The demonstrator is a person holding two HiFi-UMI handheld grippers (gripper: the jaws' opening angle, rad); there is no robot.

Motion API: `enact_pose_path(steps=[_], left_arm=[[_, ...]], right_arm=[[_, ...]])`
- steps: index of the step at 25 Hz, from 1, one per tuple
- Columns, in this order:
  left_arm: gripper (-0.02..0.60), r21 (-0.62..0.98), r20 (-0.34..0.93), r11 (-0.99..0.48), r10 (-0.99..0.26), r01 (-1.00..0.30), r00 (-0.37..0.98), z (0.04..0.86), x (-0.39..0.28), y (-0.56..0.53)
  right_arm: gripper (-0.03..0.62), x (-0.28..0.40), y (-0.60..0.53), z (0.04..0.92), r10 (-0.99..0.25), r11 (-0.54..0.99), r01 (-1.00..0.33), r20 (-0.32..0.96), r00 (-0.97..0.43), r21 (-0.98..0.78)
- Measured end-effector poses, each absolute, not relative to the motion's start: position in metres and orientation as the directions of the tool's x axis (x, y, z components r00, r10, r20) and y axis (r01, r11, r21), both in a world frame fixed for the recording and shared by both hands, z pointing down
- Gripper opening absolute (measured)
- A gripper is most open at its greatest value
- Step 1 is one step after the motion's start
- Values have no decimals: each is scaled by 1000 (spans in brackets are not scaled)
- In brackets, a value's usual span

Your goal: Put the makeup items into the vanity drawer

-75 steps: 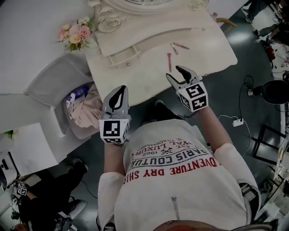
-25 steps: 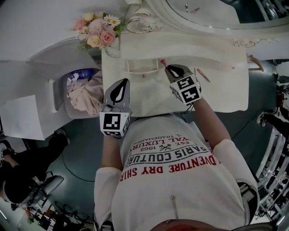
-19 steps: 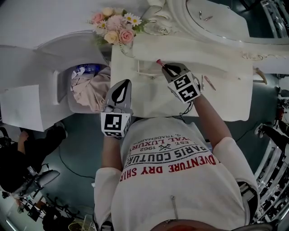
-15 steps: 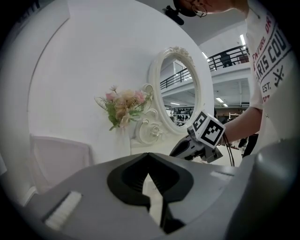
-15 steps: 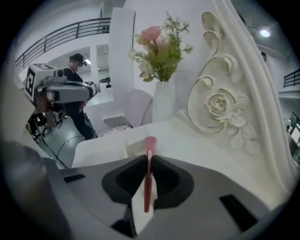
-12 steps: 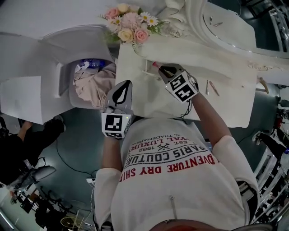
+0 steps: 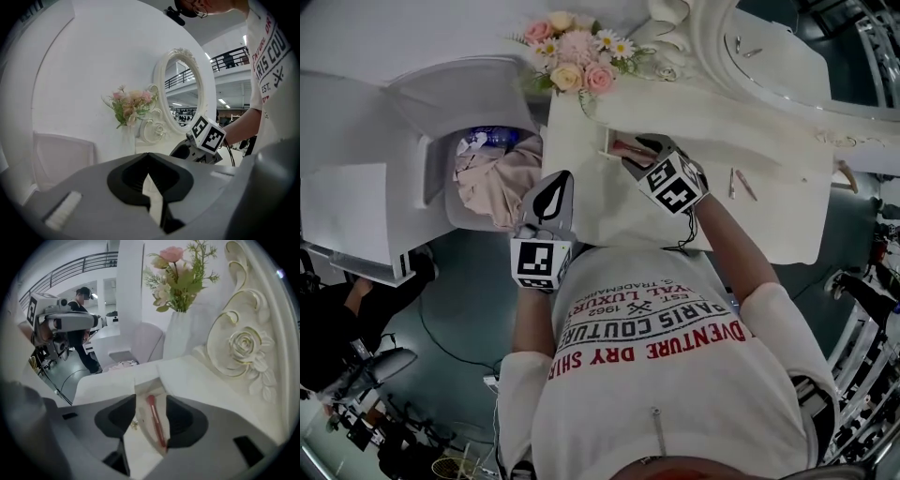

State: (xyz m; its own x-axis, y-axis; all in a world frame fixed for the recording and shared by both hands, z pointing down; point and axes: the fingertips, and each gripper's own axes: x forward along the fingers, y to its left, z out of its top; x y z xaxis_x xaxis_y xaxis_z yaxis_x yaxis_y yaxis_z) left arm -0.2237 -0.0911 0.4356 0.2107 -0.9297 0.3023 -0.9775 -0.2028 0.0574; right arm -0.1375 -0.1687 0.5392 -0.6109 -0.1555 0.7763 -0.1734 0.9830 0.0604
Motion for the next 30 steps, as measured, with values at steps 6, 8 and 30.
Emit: enact_pose_path(steps=[6,8,30], left_arm=[[8,77,285,-317,-901,-945,326,439,-198,-110],[8,77,282,-357,-888,-931,364,439,-186,-120],[8,77,322,-535,-785,-841,529,453,3,-179]], right_arm=[[181,-101,-181,530,-278,934,-350,751,-599,67],[181,-82,-186,529,-315,908,-415,745,-588,56],[181,179,-188,608,-379,627,-778,857,-350,-40]])
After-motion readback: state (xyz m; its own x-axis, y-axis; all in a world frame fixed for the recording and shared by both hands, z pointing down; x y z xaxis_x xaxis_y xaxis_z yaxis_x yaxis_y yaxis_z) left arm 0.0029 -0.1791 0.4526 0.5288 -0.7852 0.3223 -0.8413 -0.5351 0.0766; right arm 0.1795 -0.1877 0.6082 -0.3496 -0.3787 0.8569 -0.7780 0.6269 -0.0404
